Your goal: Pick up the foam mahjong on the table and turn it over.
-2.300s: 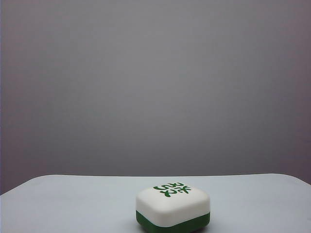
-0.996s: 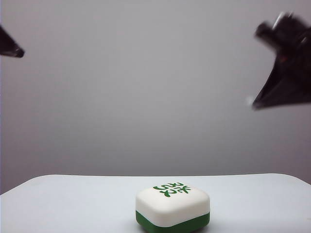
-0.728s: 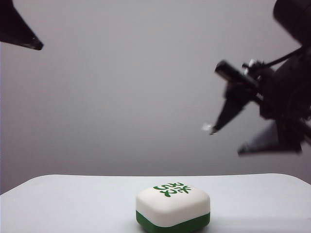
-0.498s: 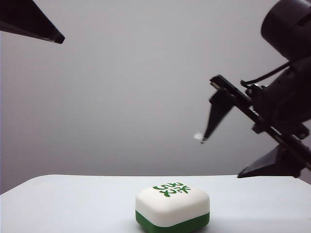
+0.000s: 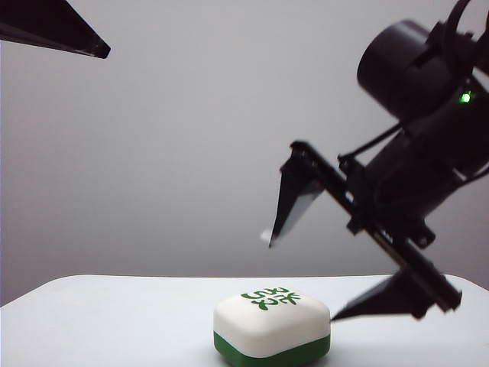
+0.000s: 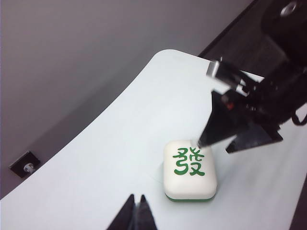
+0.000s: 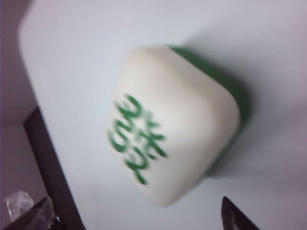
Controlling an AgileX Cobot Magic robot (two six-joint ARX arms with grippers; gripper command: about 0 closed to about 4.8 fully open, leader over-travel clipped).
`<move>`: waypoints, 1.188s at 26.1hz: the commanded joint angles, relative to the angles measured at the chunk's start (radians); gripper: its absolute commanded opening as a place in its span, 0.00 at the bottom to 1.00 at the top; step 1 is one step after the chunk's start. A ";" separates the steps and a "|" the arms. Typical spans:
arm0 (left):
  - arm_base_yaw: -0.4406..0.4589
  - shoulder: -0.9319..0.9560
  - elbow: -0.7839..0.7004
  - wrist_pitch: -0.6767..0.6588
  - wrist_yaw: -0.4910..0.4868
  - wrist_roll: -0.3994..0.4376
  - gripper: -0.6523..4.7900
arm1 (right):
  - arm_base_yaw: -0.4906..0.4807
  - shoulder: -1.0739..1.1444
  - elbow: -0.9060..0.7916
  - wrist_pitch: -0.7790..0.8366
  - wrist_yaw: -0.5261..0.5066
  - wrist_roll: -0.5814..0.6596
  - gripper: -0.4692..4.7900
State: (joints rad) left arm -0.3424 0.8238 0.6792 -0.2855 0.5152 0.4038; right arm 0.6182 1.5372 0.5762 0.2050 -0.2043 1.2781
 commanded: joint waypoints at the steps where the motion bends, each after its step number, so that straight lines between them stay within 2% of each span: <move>1: 0.000 -0.001 0.004 0.010 0.008 0.008 0.11 | 0.002 0.039 0.002 0.043 -0.047 0.047 1.00; 16: 0.000 0.008 0.004 0.011 0.002 0.008 0.11 | 0.000 0.182 0.017 0.154 -0.048 0.140 0.98; 18: 0.000 0.022 0.003 0.013 0.002 0.008 0.11 | 0.000 0.211 0.041 0.155 -0.053 0.140 0.88; 20: 0.000 0.038 0.003 0.011 0.002 0.007 0.11 | 0.001 0.237 0.063 0.158 -0.068 0.140 0.71; 23: 0.000 0.050 0.003 0.009 0.002 0.007 0.11 | 0.001 0.244 0.075 0.159 -0.065 0.139 0.38; 24: 0.000 0.056 0.003 0.010 0.002 0.007 0.11 | 0.001 0.244 0.076 0.159 -0.061 0.138 0.32; 26: 0.000 0.056 0.003 0.010 0.001 0.007 0.11 | -0.002 0.244 0.077 0.160 -0.058 0.135 0.30; 29: 0.000 0.056 0.003 0.011 0.001 0.007 0.11 | -0.003 0.244 0.077 0.160 -0.051 0.056 0.28; 31: 0.000 0.056 0.003 0.010 0.001 0.007 0.11 | -0.003 0.244 0.077 0.156 -0.059 -0.008 0.18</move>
State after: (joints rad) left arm -0.3428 0.8810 0.6792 -0.2878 0.5129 0.4080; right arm 0.6140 1.7859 0.6483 0.3477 -0.2581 1.3369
